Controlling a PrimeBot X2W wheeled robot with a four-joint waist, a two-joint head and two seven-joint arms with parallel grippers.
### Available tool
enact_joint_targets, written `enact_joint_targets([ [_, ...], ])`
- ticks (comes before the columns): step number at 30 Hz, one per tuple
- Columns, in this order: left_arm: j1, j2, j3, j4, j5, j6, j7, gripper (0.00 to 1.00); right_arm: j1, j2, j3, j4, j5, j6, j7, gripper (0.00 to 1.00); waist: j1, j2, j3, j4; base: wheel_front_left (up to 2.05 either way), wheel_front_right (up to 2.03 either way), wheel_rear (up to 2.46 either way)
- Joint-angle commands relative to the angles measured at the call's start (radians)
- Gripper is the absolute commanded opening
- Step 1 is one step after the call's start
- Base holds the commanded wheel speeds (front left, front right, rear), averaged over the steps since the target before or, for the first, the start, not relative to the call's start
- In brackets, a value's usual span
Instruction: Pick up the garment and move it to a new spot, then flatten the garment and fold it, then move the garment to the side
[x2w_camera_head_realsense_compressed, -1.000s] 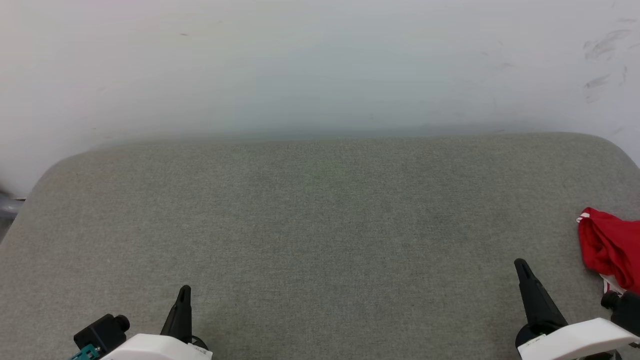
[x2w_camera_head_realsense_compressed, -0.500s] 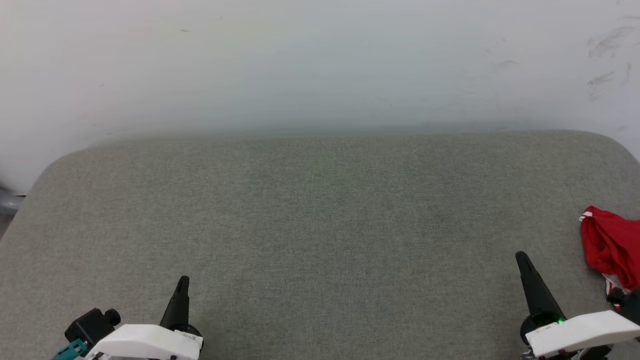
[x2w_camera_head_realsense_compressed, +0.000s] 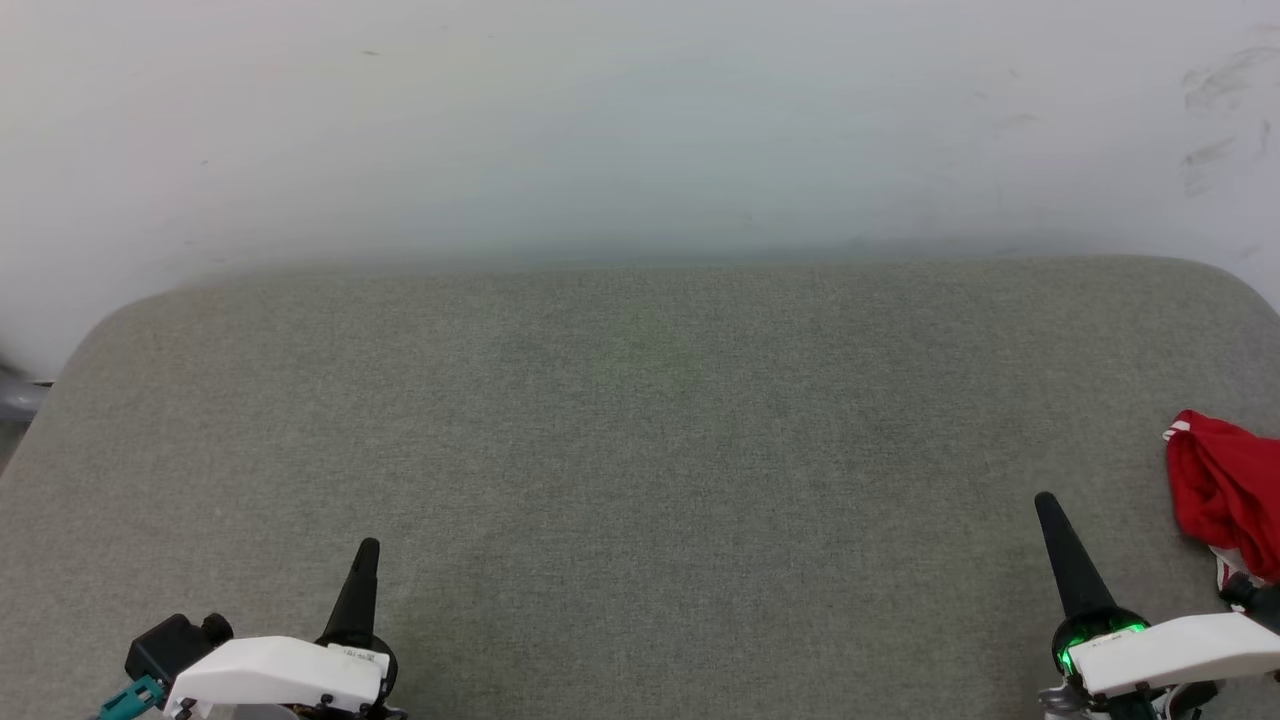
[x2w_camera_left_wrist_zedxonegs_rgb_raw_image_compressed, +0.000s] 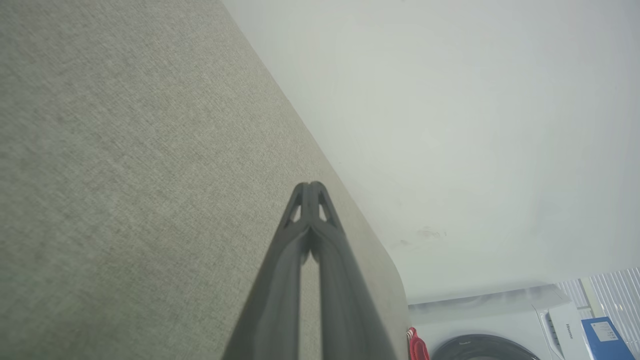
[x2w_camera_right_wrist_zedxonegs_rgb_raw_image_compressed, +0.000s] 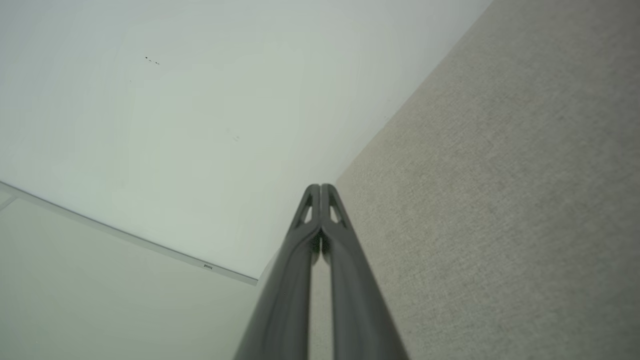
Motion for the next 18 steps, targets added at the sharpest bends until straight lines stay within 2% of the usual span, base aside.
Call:
enact_joint_targets([
  [1,-0.028,0.001,0.008,-0.007,-0.02,-0.007,0.005,0.0,-0.033,-0.008,-0.003,-0.002,0.026,0.0,0.002,0.0,-0.0001,0.0,0.001,0.0,0.0,0.0,0.0],
  [18,-0.054,-0.015,0.042,0.006,-0.168,-0.034,0.049,0.0,-0.065,-0.007,-0.011,0.041,0.195,0.0,0.015,0.0,-0.0001,0.0,0.011,0.004,0.0,0.0,0.0],
])
